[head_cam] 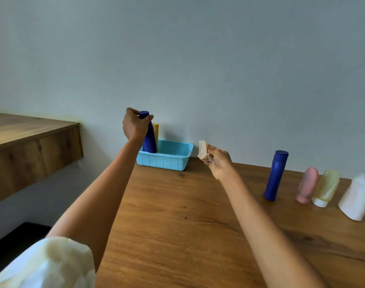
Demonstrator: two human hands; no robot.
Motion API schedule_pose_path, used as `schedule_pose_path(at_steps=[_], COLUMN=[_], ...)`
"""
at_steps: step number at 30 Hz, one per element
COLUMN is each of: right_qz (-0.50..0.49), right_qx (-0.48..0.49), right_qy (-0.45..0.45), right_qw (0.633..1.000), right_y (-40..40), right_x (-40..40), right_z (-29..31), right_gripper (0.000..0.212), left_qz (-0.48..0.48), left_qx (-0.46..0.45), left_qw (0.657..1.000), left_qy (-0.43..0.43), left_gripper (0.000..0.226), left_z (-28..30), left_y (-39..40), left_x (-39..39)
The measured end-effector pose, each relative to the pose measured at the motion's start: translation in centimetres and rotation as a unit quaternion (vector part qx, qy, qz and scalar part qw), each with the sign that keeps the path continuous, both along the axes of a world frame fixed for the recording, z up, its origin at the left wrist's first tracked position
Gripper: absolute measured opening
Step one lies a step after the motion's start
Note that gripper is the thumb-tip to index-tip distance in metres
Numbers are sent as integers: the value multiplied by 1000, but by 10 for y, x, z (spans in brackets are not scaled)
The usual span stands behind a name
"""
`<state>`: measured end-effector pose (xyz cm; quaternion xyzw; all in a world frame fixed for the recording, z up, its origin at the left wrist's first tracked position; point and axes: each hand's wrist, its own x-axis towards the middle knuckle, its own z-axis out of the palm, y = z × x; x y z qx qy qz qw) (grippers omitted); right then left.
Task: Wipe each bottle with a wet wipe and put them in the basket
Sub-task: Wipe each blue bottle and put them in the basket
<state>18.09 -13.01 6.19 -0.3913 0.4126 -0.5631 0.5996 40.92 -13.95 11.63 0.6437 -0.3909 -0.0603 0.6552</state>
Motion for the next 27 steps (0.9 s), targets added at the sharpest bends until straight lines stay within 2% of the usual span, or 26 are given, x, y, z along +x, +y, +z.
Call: schedule_pose_path(at_steps=[9, 16, 22, 27], right_qz=[-1, 11, 31, 29], right_qx=[-7, -19, -11, -13], right_qy=[-7, -10, -5, -14], right_qw=[1000, 1000, 999, 999], right_y=[-9, -16, -10, -8], right_x=[-3, -8, -1, -2], right_z=[-3, -3, -7, -1], right_gripper=[31, 31, 31, 31], left_qz=[48, 48, 31, 44], left_qx=[67, 158, 177, 177], left_qw=[993, 980, 978, 979], left_qy=[-87, -109, -102, -86], left_gripper=[46, 55, 61, 80], left_z=[-1, -27, -26, -30], left_y=[-13, -27, -28, -23], left_x=[10, 20, 22, 21])
